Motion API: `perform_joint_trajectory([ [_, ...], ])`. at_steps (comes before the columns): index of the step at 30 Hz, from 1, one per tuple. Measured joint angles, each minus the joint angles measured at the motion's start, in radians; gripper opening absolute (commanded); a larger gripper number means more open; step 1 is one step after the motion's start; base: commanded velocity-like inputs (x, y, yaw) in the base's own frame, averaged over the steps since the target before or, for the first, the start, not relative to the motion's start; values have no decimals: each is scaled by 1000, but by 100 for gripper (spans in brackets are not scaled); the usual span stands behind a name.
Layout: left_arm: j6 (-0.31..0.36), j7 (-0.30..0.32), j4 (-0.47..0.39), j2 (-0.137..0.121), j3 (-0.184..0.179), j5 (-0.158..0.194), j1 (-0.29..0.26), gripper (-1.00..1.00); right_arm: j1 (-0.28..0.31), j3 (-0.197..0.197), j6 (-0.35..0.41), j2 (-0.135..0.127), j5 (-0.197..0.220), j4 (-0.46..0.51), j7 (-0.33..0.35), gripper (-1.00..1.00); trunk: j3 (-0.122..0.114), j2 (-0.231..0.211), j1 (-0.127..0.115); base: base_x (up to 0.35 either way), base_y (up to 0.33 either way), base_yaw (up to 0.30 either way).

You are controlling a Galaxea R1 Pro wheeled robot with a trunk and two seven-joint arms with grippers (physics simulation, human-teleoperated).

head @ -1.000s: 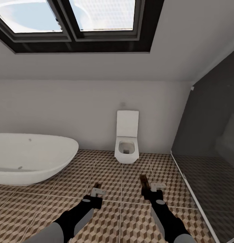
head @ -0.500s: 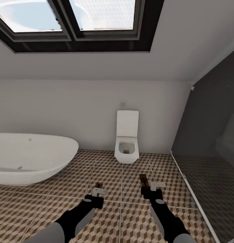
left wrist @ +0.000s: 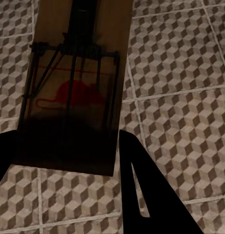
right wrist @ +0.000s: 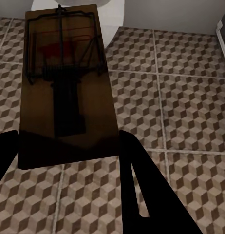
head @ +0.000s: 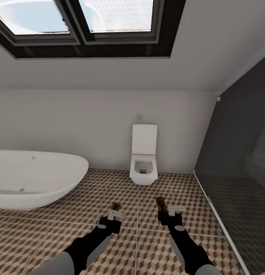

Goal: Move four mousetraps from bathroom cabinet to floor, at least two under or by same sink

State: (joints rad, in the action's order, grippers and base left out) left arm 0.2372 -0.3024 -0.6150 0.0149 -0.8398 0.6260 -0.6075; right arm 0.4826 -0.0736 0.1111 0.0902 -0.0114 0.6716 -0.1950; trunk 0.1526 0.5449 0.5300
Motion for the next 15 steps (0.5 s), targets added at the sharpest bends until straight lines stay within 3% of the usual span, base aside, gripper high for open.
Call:
perform_joint_trajectory([
  [6, -69, 0, 1, -3, 0, 1, 0, -100, 0, 0, 0, 0, 0, 0, 0, -100, 19, 42, 23, 0, 0, 0],
  [15, -78, 0, 0, -5, -1, 1, 0, -100, 0, 0, 0, 0, 0, 0, 0, -100, 47, 105, 58, 0, 0, 0],
])
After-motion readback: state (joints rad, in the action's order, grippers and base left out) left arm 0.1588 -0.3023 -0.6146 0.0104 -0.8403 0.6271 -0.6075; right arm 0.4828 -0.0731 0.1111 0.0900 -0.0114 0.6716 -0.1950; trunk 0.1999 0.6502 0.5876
